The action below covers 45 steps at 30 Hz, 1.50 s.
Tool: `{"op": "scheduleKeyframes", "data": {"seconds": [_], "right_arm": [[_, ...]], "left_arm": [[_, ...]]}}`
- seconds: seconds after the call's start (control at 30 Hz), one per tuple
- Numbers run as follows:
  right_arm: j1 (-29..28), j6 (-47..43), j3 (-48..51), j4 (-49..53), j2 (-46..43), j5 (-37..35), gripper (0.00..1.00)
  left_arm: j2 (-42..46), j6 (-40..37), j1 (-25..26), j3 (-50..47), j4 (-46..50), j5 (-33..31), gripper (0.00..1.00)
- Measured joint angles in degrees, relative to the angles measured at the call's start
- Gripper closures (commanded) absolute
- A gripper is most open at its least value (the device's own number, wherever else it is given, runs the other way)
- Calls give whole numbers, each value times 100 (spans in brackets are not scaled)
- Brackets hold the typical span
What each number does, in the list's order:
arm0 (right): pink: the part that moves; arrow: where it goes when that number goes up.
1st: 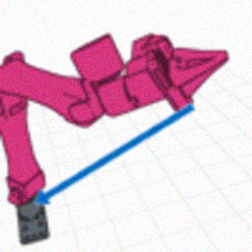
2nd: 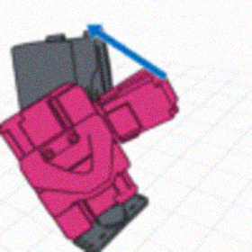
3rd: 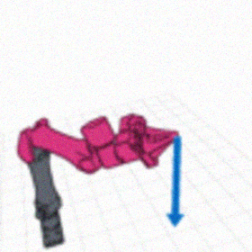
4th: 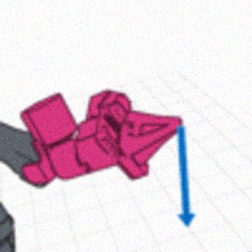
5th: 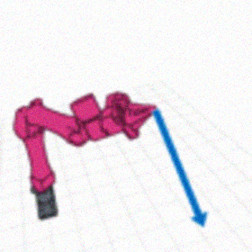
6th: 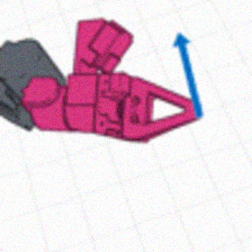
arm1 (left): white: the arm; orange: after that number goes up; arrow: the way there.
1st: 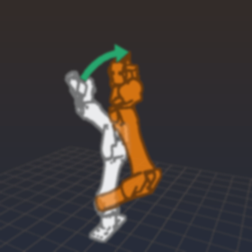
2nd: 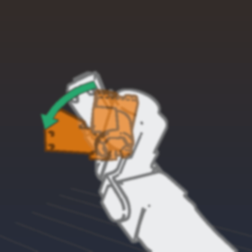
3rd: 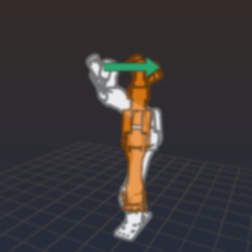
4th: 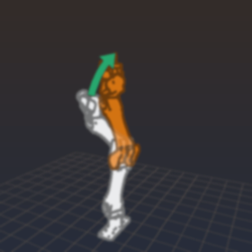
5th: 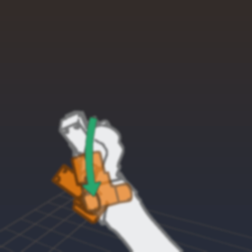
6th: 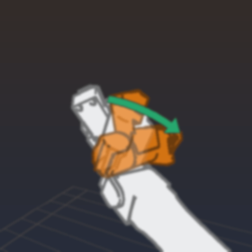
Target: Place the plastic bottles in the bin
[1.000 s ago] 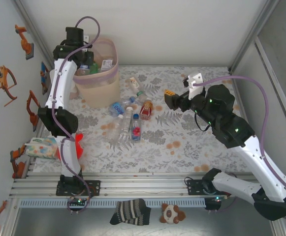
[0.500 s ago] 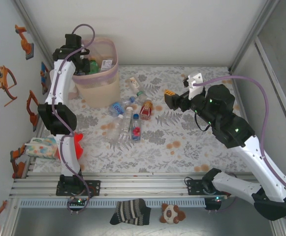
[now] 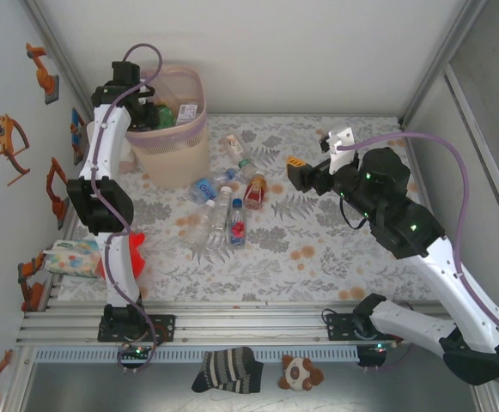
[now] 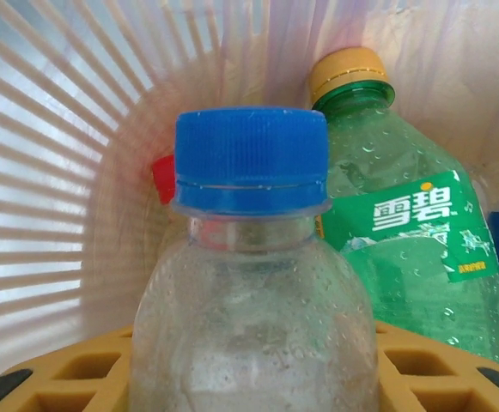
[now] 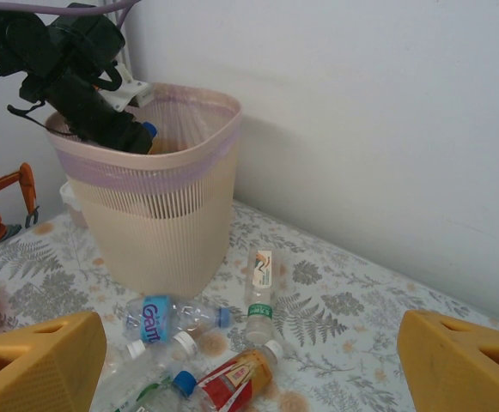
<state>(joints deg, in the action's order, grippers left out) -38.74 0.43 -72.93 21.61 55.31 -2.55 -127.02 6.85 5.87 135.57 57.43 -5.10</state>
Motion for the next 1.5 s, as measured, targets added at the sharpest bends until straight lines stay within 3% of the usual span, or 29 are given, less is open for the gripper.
{"op": "scheduleKeyframes", "data": {"seconds": [0.53,0.8,1.5], "right_arm": [[0,0,0,2,-26,0,13],[0,0,0,2,-26,0,13],[0,0,0,0,-87,0,13]], "left_arm": [[-472,-33,0,455,-358,780,42],[-358,-20,55,363,-385,555,28],[319,-11,308,367,302,170,23]]}}
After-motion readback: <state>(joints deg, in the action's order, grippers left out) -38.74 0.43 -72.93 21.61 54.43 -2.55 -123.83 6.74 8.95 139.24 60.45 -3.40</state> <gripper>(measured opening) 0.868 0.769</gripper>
